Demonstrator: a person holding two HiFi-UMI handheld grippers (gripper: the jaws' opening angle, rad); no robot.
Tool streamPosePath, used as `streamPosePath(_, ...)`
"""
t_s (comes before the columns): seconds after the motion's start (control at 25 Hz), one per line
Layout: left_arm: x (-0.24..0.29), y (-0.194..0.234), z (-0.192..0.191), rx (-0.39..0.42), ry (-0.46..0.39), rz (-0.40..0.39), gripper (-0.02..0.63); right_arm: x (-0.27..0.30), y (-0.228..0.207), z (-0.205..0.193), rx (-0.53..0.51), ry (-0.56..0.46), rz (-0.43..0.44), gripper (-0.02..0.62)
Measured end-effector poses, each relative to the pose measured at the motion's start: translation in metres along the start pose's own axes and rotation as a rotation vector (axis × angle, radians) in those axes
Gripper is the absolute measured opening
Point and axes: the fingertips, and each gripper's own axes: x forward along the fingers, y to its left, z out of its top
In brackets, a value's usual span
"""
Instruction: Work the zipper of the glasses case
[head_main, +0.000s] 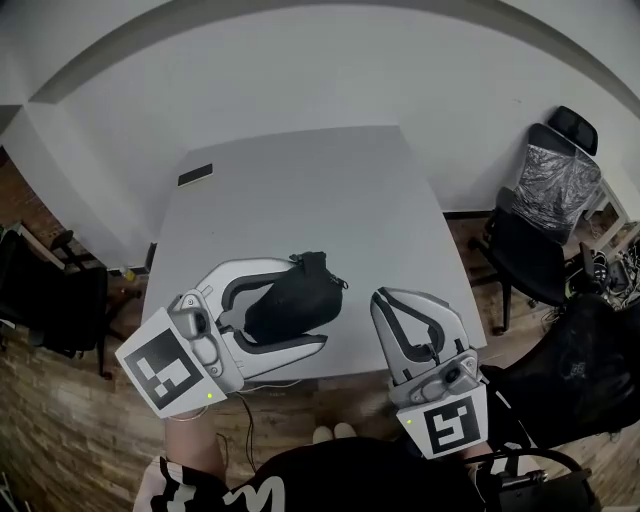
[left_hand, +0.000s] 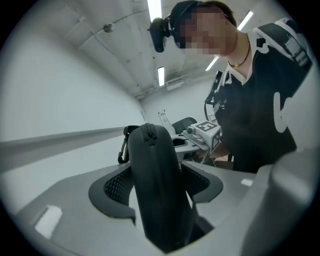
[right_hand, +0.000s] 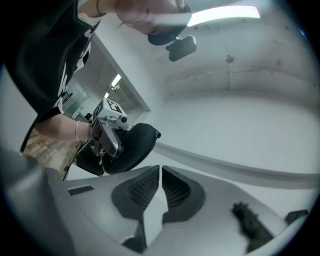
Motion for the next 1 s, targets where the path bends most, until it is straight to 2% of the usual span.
streamPosePath(0.08,-0.003,-0.006,0.010,0.091,0.026,-0.022,0.301,0.005,0.005,0.013,-0.054,-0.024,0.022,0.009)
streamPosePath(0.2,-0.007,-0.011,0.016,0.122,0.059,0.001,0.301,0.005,0.015,0.037,-0.109,-0.065,0.039,0.011)
streamPosePath(0.36,-0.014,-0.018,0.010,0.113,0.132,0.010,0.301,0.005,0.027,0.057,-0.190,-0.088,0.050,0.011)
streamPosePath(0.72,-0.016,-0.022,-0.003,0.126,0.248,-0.032,0.295,0.007,0.033,0.059,-0.324,-0.077,0.075,0.011)
streamPosePath(1.0,-0.020,-0.028,-0.018,0.067,0.335,-0.079,0.293,0.011,0.041,0.058,-0.430,-0.070,0.065,0.011)
